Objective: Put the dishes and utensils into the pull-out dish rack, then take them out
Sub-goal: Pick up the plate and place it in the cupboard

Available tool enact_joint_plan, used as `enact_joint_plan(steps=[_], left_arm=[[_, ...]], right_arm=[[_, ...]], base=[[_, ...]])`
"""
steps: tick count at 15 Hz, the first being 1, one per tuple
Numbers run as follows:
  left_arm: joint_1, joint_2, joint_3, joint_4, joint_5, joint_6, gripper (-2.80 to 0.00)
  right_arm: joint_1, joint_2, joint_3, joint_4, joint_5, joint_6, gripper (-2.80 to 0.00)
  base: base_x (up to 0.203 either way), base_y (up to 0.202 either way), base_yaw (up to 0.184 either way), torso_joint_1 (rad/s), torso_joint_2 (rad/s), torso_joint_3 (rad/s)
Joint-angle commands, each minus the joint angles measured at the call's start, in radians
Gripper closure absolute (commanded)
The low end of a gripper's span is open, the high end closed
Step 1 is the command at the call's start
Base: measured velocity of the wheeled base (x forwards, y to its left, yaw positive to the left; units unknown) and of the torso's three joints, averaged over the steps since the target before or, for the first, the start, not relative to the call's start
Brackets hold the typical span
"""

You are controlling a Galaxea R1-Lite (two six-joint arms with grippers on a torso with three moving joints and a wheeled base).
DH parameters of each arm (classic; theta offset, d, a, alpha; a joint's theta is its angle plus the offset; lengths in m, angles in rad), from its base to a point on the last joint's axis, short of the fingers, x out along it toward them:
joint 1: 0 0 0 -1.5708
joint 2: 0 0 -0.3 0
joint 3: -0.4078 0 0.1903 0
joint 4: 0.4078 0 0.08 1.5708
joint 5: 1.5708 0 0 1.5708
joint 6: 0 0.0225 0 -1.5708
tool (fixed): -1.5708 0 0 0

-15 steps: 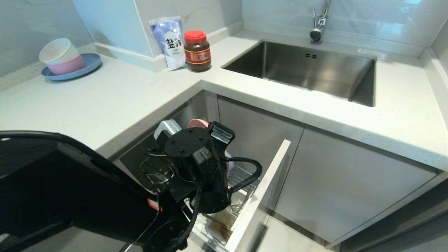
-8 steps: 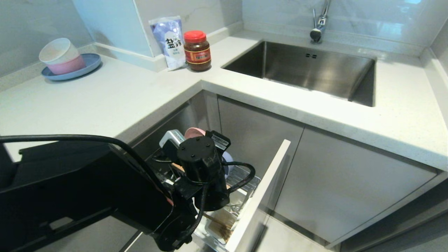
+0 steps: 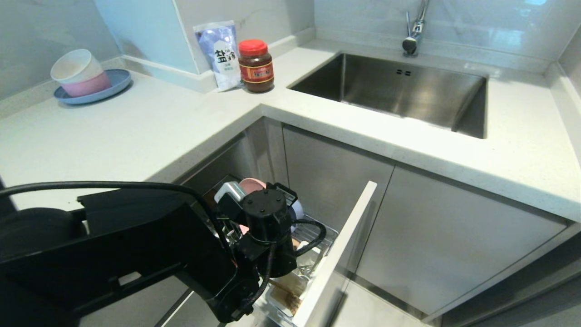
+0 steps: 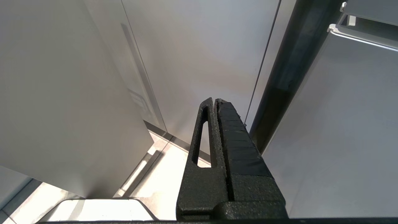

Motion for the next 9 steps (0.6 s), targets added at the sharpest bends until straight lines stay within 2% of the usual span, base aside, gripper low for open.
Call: enact_joint_plan(steps=[1, 9], left_arm=[[0.002, 0.037, 0.0, -0.007, 0.007, -0.014, 0.0], [0.005, 0.067, 0.0, -0.007, 0.007, -0.028, 0.0]], right_arm=[[0.0, -0.004, 0.002, 0.0, 0.0, 0.0, 0.0], [0.0, -0.004, 0.002, 0.0, 0.0, 0.0, 0.0]], base=[[0.0, 0.0, 0.0, 0.0, 0.0, 0.0], [0.0, 0.0, 0.0, 0.0, 0.0, 0.0]])
